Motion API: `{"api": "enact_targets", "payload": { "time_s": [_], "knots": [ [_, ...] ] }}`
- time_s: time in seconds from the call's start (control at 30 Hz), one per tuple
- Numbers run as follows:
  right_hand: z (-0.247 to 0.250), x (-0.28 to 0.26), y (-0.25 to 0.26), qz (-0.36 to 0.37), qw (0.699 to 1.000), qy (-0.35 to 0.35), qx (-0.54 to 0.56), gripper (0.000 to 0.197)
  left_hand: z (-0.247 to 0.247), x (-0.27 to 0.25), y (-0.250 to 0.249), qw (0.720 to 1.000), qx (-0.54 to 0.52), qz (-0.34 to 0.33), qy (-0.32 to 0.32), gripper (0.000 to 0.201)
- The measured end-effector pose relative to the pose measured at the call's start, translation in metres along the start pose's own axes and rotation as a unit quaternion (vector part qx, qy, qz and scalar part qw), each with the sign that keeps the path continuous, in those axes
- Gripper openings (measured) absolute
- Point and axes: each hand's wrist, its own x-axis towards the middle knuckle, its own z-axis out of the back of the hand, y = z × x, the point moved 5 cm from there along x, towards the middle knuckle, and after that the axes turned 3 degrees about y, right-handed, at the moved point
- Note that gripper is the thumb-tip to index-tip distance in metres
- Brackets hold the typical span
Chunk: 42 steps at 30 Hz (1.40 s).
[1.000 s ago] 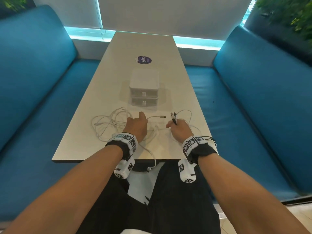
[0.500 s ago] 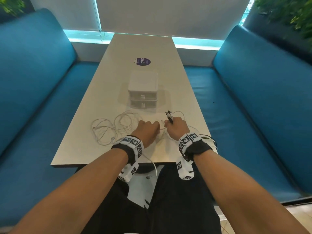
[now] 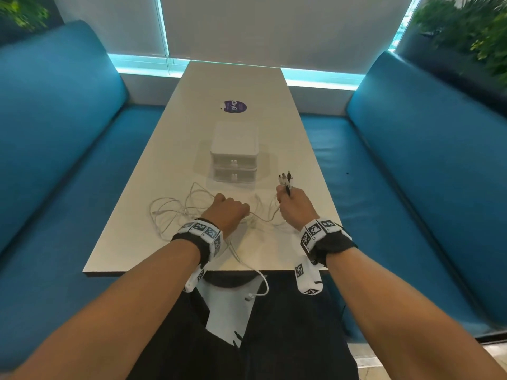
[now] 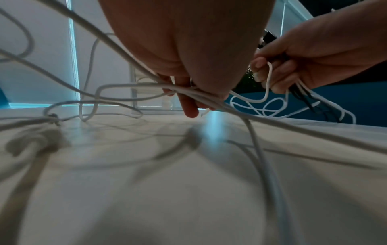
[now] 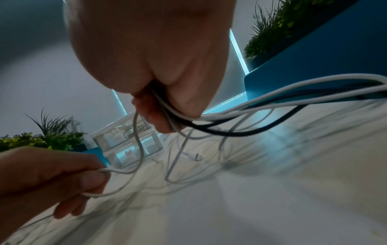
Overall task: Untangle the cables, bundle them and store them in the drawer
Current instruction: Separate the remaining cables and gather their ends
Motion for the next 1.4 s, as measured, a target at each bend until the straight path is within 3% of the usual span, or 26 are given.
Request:
{"api": "enact_targets", "payload": {
  "time_s": [0.13, 0.27, 0.3, 0.37, 0.47, 0.6, 0.77, 0.93, 1.03, 1.17, 1.3, 1.4],
  "knots": [
    [-0.008, -0.014, 0.017, 0.022, 0.995, 0.064, 0.069, 0.036, 0.001, 0.005, -0.017, 0.999, 0.029, -0.019, 0.004, 0.026],
    [-0.025, -0.015, 0.028, 0.004, 0.970, 0.155, 0.186, 0.037, -0.003, 0.007, -0.024, 0.998, 0.051, -0.025, 0.016, 0.022],
    [-0.029, -0.014, 0.027, 0.008, 0.976, 0.163, 0.148, 0.037, -0.003, 0.006, -0.024, 0.998, 0.061, -0.023, 0.011, 0.024],
    [-0.033, -0.010, 0.026, 0.053, 0.985, 0.162, -0.035, 0.033, -0.001, 0.004, -0.022, 0.997, 0.074, -0.015, 0.000, 0.032],
    [-0.033, -0.009, 0.011, 0.100, 0.936, 0.160, -0.296, 0.029, 0.003, -0.001, -0.003, 0.997, 0.074, -0.002, -0.001, 0.038],
    [0.002, -0.007, -0.019, 0.028, 0.909, 0.093, -0.406, 0.030, 0.011, -0.009, 0.043, 0.997, 0.067, 0.049, 0.004, 0.040],
    [0.006, -0.003, -0.021, -0.029, 0.947, 0.047, -0.316, 0.035, 0.025, -0.007, 0.043, 0.998, 0.024, 0.062, -0.011, 0.032],
    [0.002, -0.001, -0.008, -0.022, 0.988, 0.005, -0.152, 0.024, 0.025, 0.000, 0.025, 0.999, 0.007, 0.047, -0.012, 0.034],
    [0.002, -0.002, 0.001, -0.011, 0.995, -0.022, -0.095, 0.027, 0.024, 0.002, 0.015, 0.999, 0.015, 0.033, -0.023, 0.030],
    [-0.011, -0.005, 0.010, 0.001, 0.996, 0.020, -0.086, 0.028, 0.022, 0.006, 0.006, 0.999, 0.006, 0.027, -0.034, 0.022],
    [-0.027, -0.009, 0.016, 0.034, 0.986, 0.077, -0.147, 0.027, 0.027, 0.009, -0.001, 0.998, 0.004, 0.019, -0.054, 0.016],
    [-0.024, -0.005, 0.006, 0.030, 0.976, 0.060, -0.208, 0.024, 0.029, 0.011, 0.003, 0.998, 0.021, -0.008, -0.058, 0.017]
  ]
}}
